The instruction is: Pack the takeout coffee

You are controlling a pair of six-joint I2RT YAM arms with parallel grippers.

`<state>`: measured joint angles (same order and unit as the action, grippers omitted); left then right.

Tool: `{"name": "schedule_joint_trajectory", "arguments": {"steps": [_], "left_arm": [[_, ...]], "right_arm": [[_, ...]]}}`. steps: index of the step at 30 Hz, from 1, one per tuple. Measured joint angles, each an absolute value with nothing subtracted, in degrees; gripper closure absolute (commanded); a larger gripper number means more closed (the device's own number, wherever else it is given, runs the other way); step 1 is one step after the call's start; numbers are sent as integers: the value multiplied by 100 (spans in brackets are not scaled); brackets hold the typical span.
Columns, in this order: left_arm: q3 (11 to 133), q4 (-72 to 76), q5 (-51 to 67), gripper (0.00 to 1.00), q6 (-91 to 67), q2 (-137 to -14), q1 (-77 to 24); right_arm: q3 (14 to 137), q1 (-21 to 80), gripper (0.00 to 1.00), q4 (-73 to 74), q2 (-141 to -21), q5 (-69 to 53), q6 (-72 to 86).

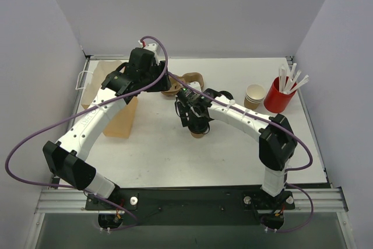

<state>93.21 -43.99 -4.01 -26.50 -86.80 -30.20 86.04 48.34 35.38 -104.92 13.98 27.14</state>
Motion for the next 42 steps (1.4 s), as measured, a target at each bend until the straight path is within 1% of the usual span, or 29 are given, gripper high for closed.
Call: {"name": "schedule_joint_trajectory", "arguments": {"steps": [3,12,29,42], "left_arm": [[9317,-4399,-399,39,-2650,-8678,-3020],[9268,-4399,-362,39,-2644,-8678,-3020],[9260,-4399,-294,39,-2635,-8678,-3022],[9216,-4397,-290,39,-2633,-8678,-3022]], "right_arm": [[8604,4831,25,3535,-10492,1396,2716],[8549,4805,28,3463,-10479,1398,2805],[7854,4759,35,2792,-10068,1372,3044],[7872,4818,35,2803,-10095,1608,3107]]}}
